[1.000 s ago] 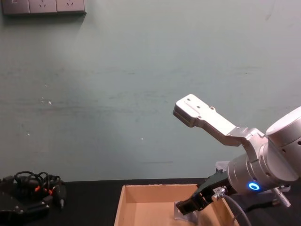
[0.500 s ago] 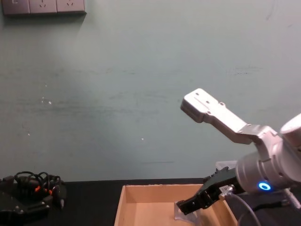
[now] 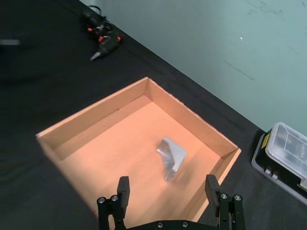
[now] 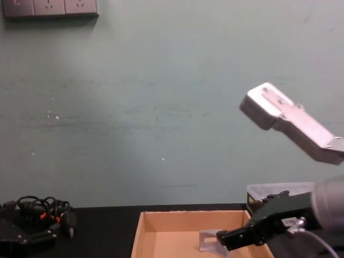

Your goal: Use one hand to pick up the angle iron from the table and place it into the box.

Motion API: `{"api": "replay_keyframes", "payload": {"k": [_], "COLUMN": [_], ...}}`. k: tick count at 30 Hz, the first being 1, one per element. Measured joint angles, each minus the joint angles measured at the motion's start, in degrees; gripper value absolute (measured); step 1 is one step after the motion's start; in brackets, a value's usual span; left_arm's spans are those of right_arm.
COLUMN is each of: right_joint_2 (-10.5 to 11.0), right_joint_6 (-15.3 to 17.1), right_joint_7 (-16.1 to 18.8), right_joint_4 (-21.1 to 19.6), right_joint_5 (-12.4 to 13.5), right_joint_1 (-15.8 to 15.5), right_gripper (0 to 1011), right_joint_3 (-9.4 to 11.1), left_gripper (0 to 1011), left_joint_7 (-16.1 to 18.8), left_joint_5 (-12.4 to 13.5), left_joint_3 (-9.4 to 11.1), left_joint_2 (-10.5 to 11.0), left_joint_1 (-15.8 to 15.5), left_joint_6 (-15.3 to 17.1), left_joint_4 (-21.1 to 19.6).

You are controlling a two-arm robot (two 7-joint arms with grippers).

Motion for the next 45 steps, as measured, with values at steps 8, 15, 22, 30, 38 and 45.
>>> {"api": "replay_keyframes", "payload": {"k": [8, 15, 22, 30, 38, 45], "right_joint_2": [4.4, 8.0, 10.8, 11.8, 11.3, 10.0], "right_joint_6": [2.4, 5.6, 6.4, 6.4, 6.6, 6.7], "right_joint_7": [2.0, 4.2, 5.1, 4.3, 3.1, 1.6], "right_joint_4": [-11.1, -17.5, -21.1, -21.3, -20.3, -19.8], "right_joint_5": [2.0, 4.9, 7.1, 7.9, 7.6, 7.0], "right_joint_1": [-7.7, -12.9, -17.2, -18.5, -18.0, -17.8], "right_gripper": [1004, 1004, 1004, 1004, 1004, 1004], "right_joint_3": [2.9, 5.0, 5.6, 4.8, 3.6, 3.5], "left_gripper": [1011, 1011, 1011, 1011, 1011, 1012], "left_joint_7": [0.0, 0.0, 0.0, 0.0, 0.0, 0.0], "left_joint_5": [0.0, 0.0, 0.0, 0.0, 0.0, 0.0], "left_joint_3": [0.0, 0.0, 0.0, 0.0, 0.0, 0.0], "left_joint_2": [0.0, 0.0, 0.0, 0.0, 0.0, 0.0], "left_joint_1": [0.0, 0.0, 0.0, 0.0, 0.0, 0.0], "left_joint_6": [0.0, 0.0, 0.0, 0.0, 0.0, 0.0], "left_joint_4": [0.0, 0.0, 0.0, 0.0, 0.0, 0.0]}}
